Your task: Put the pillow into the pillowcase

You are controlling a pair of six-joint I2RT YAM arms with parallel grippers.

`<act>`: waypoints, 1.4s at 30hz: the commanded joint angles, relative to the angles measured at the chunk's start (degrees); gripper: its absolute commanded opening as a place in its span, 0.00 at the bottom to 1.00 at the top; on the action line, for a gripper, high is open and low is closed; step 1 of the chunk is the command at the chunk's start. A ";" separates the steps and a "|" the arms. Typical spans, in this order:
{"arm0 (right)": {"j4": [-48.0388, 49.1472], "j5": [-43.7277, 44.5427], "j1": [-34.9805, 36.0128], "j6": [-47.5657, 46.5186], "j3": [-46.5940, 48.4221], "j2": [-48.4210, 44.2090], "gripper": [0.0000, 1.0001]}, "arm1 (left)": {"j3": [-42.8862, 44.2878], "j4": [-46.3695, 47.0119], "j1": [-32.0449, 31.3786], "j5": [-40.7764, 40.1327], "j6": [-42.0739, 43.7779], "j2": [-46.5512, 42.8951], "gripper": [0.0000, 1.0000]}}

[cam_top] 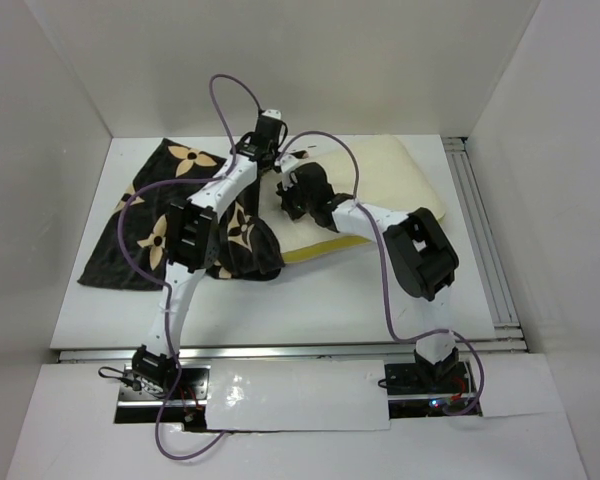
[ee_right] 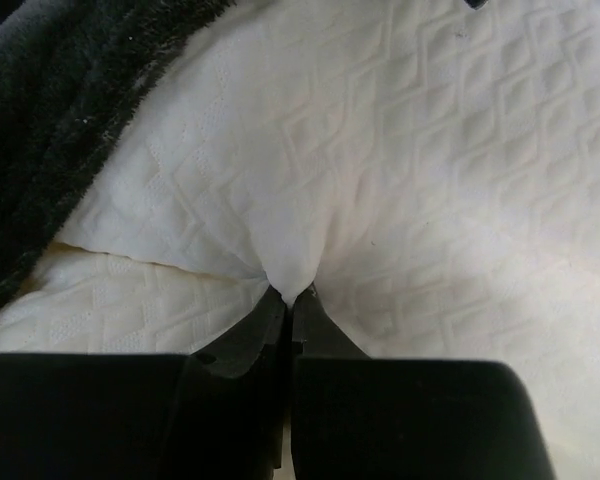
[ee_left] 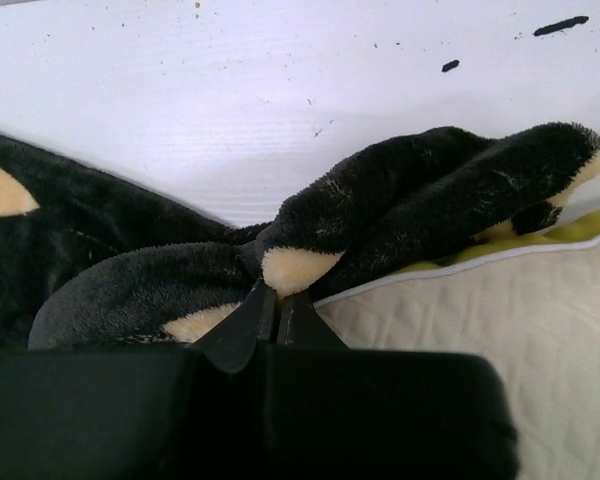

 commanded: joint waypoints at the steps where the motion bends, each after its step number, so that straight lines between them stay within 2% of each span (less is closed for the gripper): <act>1: -3.78 1.47 3.38 2.16 -1.47 1.87 0.00 | -2.50 1.96 -0.48 1.02 -1.58 -4.49 0.00; 6: 8.34 0.43 4.96 3.82 -9.31 -9.97 0.00 | -2.50 4.17 -2.93 3.21 -1.58 -12.47 0.00; 10: 11.69 -3.08 6.72 3.83 -12.12 -15.44 0.00 | -4.35 7.08 -6.44 4.71 -0.27 -18.28 0.00; 15: 14.51 -3.80 7.25 5.14 -12.66 -15.63 0.00 | -1.80 5.94 -10.58 9.71 -0.26 -18.82 0.00; 18: 22.75 -4.93 6.63 8.39 -16.34 -16.15 0.00 | -2.50 5.32 -13.65 11.21 -0.26 -19.44 0.00; 21: 32.95 0.39 6.63 10.33 -20.91 -19.75 0.00 | -4.61 4.80 -16.64 9.45 -0.79 -19.44 0.00; 23: 39.35 3.92 5.50 11.20 -24.50 -22.22 0.00 | -6.54 4.27 -17.18 13.47 -2.80 -19.44 0.00; 24: 39.39 4.54 4.88 11.99 -24.52 -22.22 0.00 | -7.42 4.27 -17.18 14.89 -3.42 -19.44 0.00; 25: 37.48 4.55 4.01 12.70 -24.52 -22.22 0.10 | -8.12 4.27 -17.18 15.95 -3.42 -19.44 0.00; 26: 31.71 3.94 3.13 13.23 -23.39 -22.22 0.29 | -8.13 3.40 -17.18 15.96 -4.12 -18.83 0.00; 28: 25.88 3.14 1.37 13.84 -22.06 -22.75 0.59 | -7.26 0.32 -17.18 16.66 -4.13 -17.95 0.02; 29: 23.33 3.14 1.36 13.85 -22.06 -23.36 0.81 | -6.38 -0.99 -17.18 16.66 -4.13 -17.42 0.10; 30: 18.35 3.14 0.75 13.85 -22.06 -24.50 0.93 | -4.37 -2.40 -17.18 15.70 -4.13 -16.81 0.21; 31: 15.60 3.14 0.22 12.98 -21.54 -25.29 1.00 | -3.65 -3.63 -17.18 14.83 -3.60 -16.80 0.47; 34: 3.57 0.52 0.22 7.10 -20.92 -29.33 1.00 | -5.22 -4.43 -15.42 14.29 -4.13 -20.57 0.68; 36: -4.50 -0.97 0.22 2.46 -20.39 -33.27 1.00 | -8.28 -4.43 -13.67 14.90 -4.83 -23.47 0.99; 39: -14.79 -5.02 0.92 -1.79 -20.39 -38.46 1.00 | -14.16 -6.19 -10.95 15.43 -6.85 -30.76 1.00; 42: -18.52 -4.77 4.69 -5.22 -20.39 -41.38 1.00 | -20.41 -7.94 -9.63 10.87 -8.95 -39.54 1.00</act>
